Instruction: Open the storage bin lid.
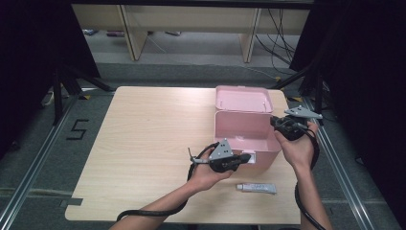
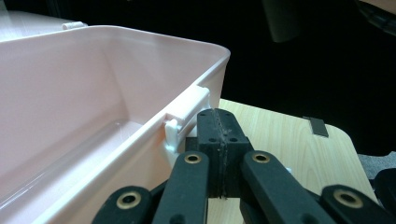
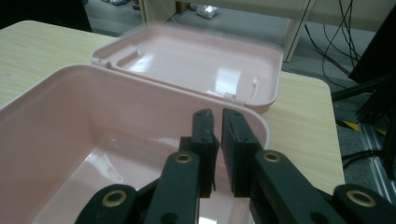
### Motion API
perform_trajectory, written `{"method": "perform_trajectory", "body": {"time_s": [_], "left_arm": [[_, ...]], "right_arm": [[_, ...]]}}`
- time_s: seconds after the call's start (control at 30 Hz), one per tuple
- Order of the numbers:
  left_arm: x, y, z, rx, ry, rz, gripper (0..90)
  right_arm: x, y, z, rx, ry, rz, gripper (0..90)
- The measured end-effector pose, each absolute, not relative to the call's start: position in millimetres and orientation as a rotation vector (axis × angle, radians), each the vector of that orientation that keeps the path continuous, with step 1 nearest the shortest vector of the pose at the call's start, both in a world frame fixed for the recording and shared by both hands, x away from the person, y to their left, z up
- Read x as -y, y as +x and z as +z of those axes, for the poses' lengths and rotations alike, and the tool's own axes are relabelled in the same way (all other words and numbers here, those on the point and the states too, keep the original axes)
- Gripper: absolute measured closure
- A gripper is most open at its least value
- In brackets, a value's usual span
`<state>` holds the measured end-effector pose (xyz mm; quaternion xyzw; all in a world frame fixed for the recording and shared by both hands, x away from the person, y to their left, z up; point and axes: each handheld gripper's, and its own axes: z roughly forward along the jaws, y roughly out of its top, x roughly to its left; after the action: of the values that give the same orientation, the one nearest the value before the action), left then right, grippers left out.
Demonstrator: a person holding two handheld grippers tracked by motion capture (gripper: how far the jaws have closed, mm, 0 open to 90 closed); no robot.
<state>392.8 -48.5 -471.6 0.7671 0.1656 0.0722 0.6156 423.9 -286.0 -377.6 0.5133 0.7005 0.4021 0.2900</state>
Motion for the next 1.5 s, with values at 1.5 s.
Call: {"method": "perform_trajectory", "body": {"time_s": [1.5], "left_arm": [[7, 380, -443, -0.418, 1.8, 0.147, 63.6]], "right_arm": [[295, 348, -393, -2.037, 1.299, 1.092, 70.7]]}}
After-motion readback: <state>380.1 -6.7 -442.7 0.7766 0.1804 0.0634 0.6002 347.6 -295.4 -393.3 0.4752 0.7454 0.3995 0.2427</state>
